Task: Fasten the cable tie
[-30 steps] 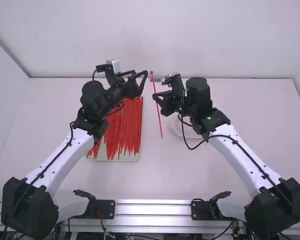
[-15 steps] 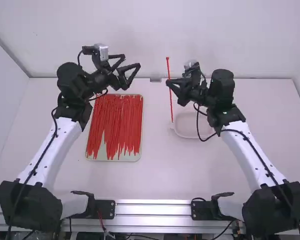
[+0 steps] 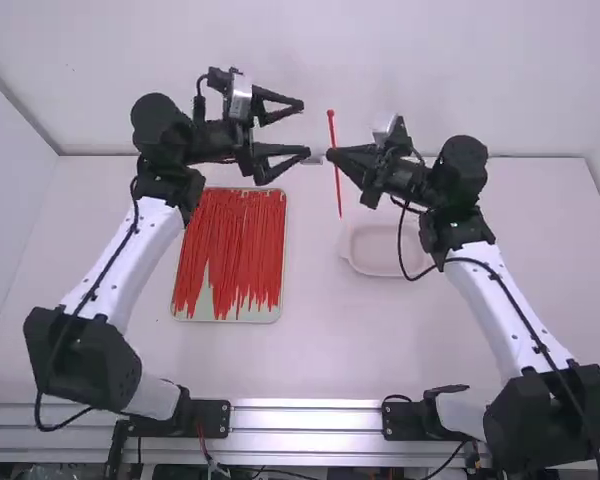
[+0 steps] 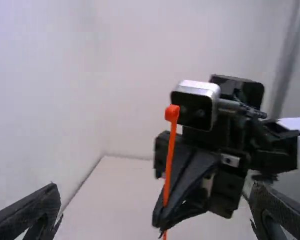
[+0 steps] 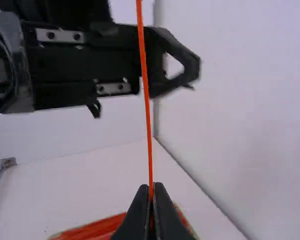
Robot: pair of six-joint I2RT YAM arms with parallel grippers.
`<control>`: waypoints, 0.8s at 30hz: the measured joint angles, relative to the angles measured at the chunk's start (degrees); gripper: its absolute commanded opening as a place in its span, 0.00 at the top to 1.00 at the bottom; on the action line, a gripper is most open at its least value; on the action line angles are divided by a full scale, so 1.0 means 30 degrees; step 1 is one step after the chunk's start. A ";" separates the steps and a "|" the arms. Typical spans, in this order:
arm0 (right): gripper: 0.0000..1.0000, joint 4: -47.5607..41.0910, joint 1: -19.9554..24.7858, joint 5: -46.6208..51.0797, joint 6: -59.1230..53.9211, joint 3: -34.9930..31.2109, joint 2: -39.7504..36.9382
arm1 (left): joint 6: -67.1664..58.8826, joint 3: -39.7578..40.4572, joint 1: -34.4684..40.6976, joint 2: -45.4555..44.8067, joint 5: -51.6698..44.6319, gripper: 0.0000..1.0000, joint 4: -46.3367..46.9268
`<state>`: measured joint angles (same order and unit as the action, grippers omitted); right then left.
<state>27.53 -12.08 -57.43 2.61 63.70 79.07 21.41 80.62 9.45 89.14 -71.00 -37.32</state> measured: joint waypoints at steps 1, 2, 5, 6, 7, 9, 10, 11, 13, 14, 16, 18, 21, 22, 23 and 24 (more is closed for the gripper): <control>1.00 0.0444 -0.0109 -0.0262 0.0153 -0.0007 0.0000 | 0.0386 0.0007 0.0160 0.0000 -0.0306 0.01 -0.0619; 1.00 0.0889 -0.0189 -0.0488 0.0313 0.0000 0.0000 | 0.0729 0.0051 0.0284 0.0000 -0.0612 0.01 -0.1202; 1.00 0.2033 -0.0277 -0.1078 0.0991 0.0000 0.0000 | 0.1756 0.0328 0.0423 0.0007 -0.1297 0.01 -0.2368; 1.00 0.2397 -0.0277 -0.1253 0.1239 0.0000 0.0000 | 0.2149 0.0474 0.0423 0.0000 -0.1464 0.01 -0.2572; 1.00 0.2477 -0.0277 -0.1311 0.1319 0.0000 0.0000 | 0.2317 0.0539 0.0430 0.0000 -0.1508 0.01 -0.2637; 1.00 0.2659 -0.0284 -0.1566 0.1785 0.0000 0.0000 | 0.3009 0.0787 0.0430 0.0000 -0.1698 0.01 -0.2703; 1.00 0.2645 -0.0364 -0.1734 0.1974 0.0000 0.0000 | 0.3432 0.0831 0.0430 0.0000 -0.1770 0.06 -0.2674; 1.00 0.2645 -0.0379 -0.1778 0.2011 0.0000 0.0000 | 0.3490 0.0831 0.0430 0.0000 -0.1770 0.07 -0.2667; 1.00 0.2652 -0.0648 -0.1938 0.2142 0.0000 0.0000 | 0.4051 0.0831 0.0430 0.0000 -0.1836 0.14 -0.2630; 1.00 0.2674 -0.0743 -0.1974 0.2171 0.0000 0.0000 | 0.4204 0.0831 0.0430 0.0000 -0.1836 0.18 -0.2688; 1.00 0.2812 -0.1086 -0.2062 0.2346 -0.0007 0.0000 | 0.4670 0.0831 0.0459 0.0000 -0.1836 0.28 -0.2973; 1.00 0.3198 -0.1326 -0.2135 0.2674 0.0000 0.0000 | 0.5013 0.0831 0.0576 0.0000 -0.1829 0.38 -0.3228; 1.00 0.3767 -0.1406 -0.2244 0.3191 -0.0007 0.0000 | 0.5311 0.0831 0.0699 0.0000 -0.1843 0.46 -0.3548; 1.00 0.4102 -0.1392 -0.2251 0.3672 -0.0007 0.0000 | 0.5544 0.0831 0.0692 0.0000 -0.1836 0.47 -0.3738; 1.00 0.4167 -0.1348 -0.2244 0.3905 -0.0007 0.0000 | 0.5668 0.0831 0.0692 0.0007 -0.1843 0.51 -0.3832; 1.00 0.4167 -0.1348 -0.2244 0.3905 -0.0007 0.0000 | 0.5668 0.0831 0.0692 0.0007 -0.1843 0.51 -0.3832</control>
<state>40.03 -16.12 -64.16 14.33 63.68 79.07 38.41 83.11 11.53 89.17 -76.53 -48.82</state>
